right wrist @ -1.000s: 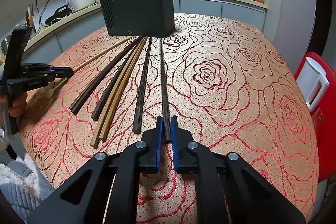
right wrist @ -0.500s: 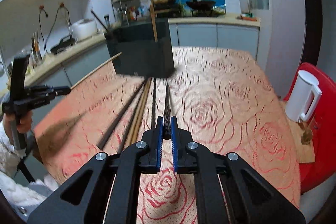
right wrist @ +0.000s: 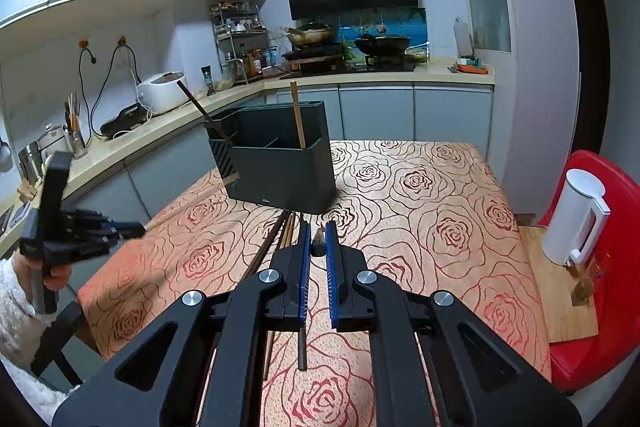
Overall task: Organize utensils
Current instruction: 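Carry both chopsticks up into the black holder and open both tools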
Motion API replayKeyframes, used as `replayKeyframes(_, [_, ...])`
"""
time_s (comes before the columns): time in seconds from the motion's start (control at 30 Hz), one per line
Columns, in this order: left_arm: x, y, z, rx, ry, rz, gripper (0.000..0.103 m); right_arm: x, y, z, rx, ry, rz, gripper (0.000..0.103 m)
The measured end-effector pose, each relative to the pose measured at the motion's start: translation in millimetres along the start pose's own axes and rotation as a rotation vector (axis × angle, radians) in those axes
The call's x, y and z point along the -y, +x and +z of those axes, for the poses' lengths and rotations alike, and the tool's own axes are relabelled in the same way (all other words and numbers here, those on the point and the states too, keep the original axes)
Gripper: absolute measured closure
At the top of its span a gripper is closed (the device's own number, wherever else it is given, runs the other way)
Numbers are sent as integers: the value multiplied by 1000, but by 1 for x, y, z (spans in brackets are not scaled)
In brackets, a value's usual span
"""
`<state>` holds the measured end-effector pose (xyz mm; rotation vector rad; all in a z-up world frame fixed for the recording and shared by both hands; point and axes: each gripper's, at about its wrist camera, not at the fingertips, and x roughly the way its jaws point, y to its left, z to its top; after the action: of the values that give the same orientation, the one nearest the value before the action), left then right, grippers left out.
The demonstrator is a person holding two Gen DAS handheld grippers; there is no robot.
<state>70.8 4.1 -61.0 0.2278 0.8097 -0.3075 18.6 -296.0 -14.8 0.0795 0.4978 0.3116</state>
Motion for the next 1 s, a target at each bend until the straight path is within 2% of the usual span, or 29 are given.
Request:
replayKeyframes(0.13, [0,2,-2,-2,-9,0,98,-2,2,1,1,3,7,95])
replayKeyframes(0.43, [-3,-13,12,63,-21,12,98,-4,4,8,13,13,8,95])
replayKeyframes(0.73, [-11,-29,52,156,-30,24,98,-13,20,45,33,-16,20,95])
replayKeyframes(1.0, [-22,-38,92,186,-36,17,98,-20,38,88,38,-17,58,95])
